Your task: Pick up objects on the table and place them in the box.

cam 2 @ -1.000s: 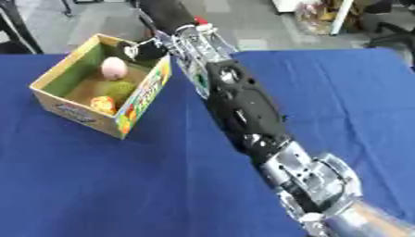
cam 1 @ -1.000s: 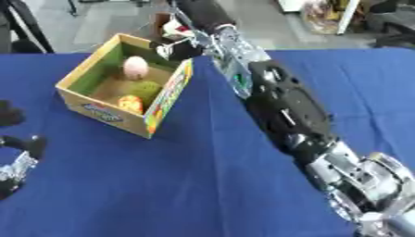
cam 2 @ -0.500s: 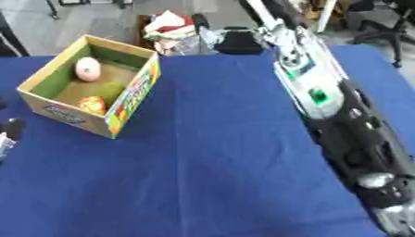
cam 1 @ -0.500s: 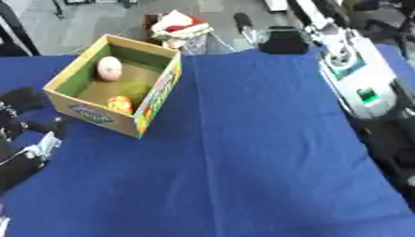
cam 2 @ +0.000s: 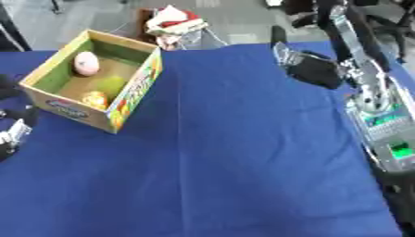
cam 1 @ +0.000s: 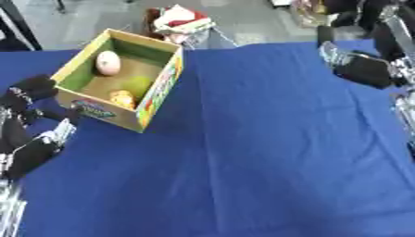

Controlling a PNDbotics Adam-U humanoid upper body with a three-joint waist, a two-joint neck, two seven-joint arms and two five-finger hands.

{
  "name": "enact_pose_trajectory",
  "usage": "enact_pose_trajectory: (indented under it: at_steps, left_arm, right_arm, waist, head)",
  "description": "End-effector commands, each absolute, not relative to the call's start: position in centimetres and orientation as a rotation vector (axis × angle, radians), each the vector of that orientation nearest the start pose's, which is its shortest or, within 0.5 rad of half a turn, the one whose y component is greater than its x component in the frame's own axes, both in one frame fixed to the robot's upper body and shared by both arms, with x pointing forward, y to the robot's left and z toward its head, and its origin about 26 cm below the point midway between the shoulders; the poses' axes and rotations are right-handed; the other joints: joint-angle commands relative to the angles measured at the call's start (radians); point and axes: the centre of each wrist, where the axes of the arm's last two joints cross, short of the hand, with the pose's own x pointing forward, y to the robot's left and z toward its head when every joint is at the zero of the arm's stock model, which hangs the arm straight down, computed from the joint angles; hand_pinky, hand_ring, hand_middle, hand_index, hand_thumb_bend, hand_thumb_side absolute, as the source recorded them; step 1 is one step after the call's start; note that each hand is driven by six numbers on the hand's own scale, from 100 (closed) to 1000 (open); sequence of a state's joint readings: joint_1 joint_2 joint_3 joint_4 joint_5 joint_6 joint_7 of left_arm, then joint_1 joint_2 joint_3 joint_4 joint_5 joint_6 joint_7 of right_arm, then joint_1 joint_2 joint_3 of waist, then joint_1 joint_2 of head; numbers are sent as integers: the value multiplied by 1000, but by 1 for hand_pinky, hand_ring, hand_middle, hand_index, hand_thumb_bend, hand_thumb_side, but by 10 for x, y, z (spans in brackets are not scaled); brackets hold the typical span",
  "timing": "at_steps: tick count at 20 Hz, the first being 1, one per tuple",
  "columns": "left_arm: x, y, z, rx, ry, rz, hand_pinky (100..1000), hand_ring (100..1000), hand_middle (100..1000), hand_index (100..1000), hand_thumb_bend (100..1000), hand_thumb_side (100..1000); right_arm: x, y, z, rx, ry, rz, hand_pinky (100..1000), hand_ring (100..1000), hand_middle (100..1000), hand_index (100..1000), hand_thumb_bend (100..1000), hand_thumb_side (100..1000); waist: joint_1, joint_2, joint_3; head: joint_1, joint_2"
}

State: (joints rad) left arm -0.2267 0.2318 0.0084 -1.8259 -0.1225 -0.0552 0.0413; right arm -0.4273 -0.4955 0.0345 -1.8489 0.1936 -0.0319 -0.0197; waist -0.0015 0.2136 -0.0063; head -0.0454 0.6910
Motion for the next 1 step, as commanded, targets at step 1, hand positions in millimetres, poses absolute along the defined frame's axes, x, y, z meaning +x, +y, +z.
enact_pose_trajectory:
  at_steps: [1]
  left_arm:
    - [314,268,136,293,-2107,-307,509,787,730,813,483,271]
  right_arm:
    - [324,-284,220,-501,-2265,566,694,770,716,813,138,248]
  waist:
    - [3,-17,-5]
  head:
    - [25,17]
